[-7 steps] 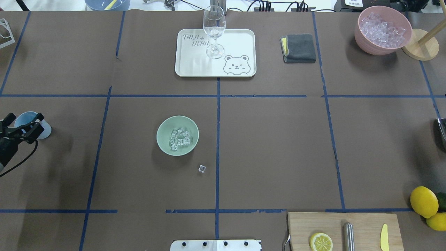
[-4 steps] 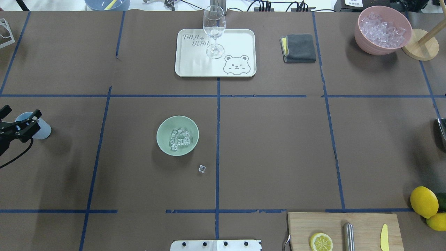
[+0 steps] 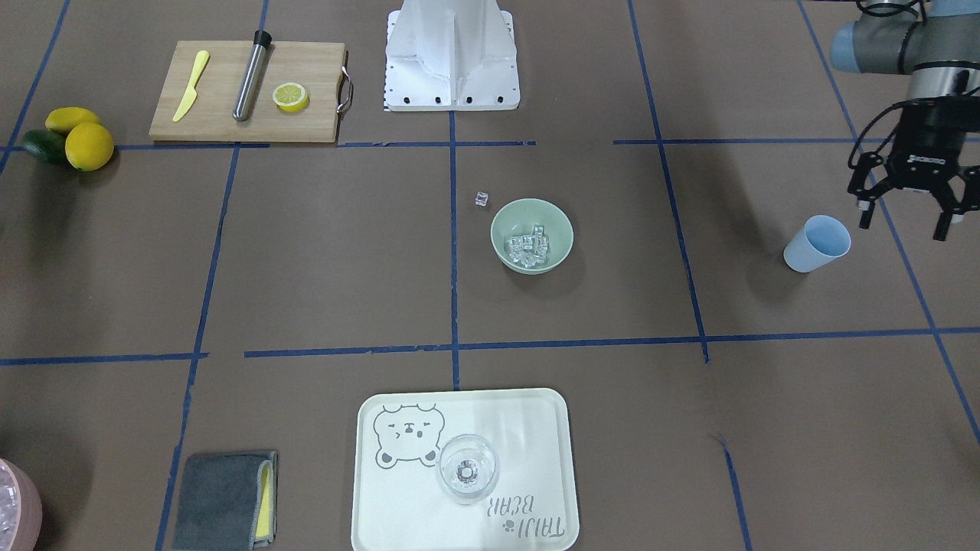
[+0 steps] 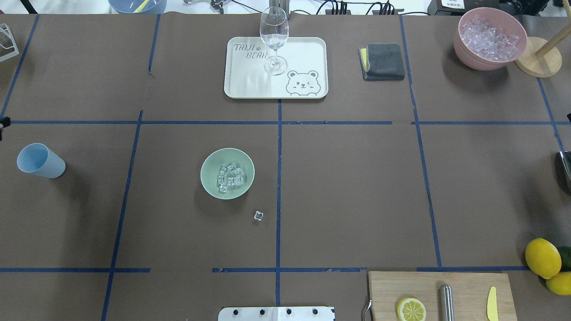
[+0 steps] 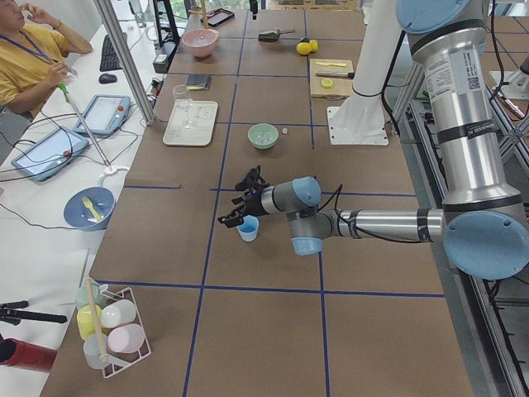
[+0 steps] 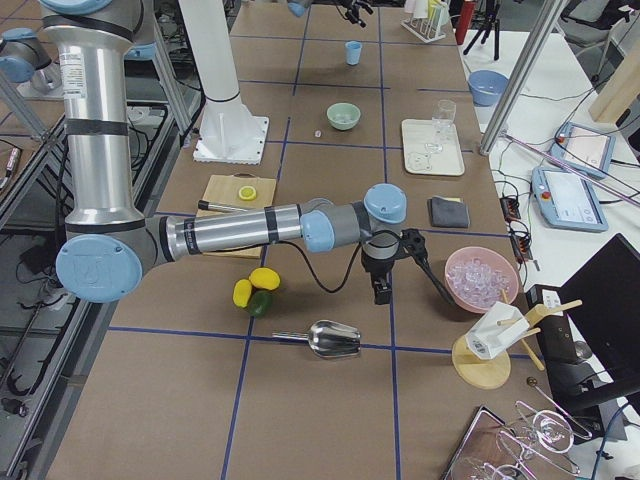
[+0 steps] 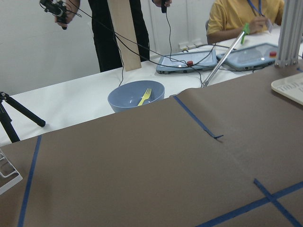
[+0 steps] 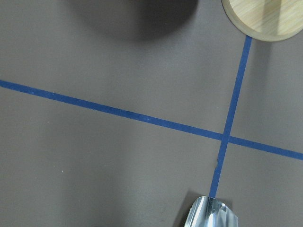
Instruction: Pour ice into bowl
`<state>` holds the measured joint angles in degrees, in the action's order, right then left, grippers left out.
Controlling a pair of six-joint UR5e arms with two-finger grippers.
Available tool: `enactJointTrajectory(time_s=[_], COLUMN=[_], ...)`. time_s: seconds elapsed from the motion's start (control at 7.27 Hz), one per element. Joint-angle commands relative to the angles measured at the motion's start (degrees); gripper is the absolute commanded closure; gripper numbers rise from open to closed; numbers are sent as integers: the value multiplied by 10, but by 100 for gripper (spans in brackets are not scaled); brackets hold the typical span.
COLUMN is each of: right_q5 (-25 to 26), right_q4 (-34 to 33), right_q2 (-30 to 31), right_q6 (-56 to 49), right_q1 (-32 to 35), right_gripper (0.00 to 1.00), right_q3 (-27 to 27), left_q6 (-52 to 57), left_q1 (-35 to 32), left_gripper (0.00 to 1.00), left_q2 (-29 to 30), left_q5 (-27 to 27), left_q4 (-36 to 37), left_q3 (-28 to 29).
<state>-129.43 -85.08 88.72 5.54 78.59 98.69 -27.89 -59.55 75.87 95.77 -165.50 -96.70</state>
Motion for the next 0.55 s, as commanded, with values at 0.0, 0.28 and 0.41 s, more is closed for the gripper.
enactJointTrajectory(time_s=[0.0,0.28,0.41], right_q5=[-4,-10,-11], right_q4=[1,0,-1], right_q2=[-6,-7,-13], right_q6=[44,73,107], right_q1=[-6,-37,-64], right_gripper=[0,0,0], right_q3=[35,75,104], left_q6=[94,145,212], left_q1=[-198,-224,-270], left_gripper=[0,0,0], left_q2=[92,124,132], left_q5=[237,240,252], left_q4=[289,471,529], left_q3=[1,1,2])
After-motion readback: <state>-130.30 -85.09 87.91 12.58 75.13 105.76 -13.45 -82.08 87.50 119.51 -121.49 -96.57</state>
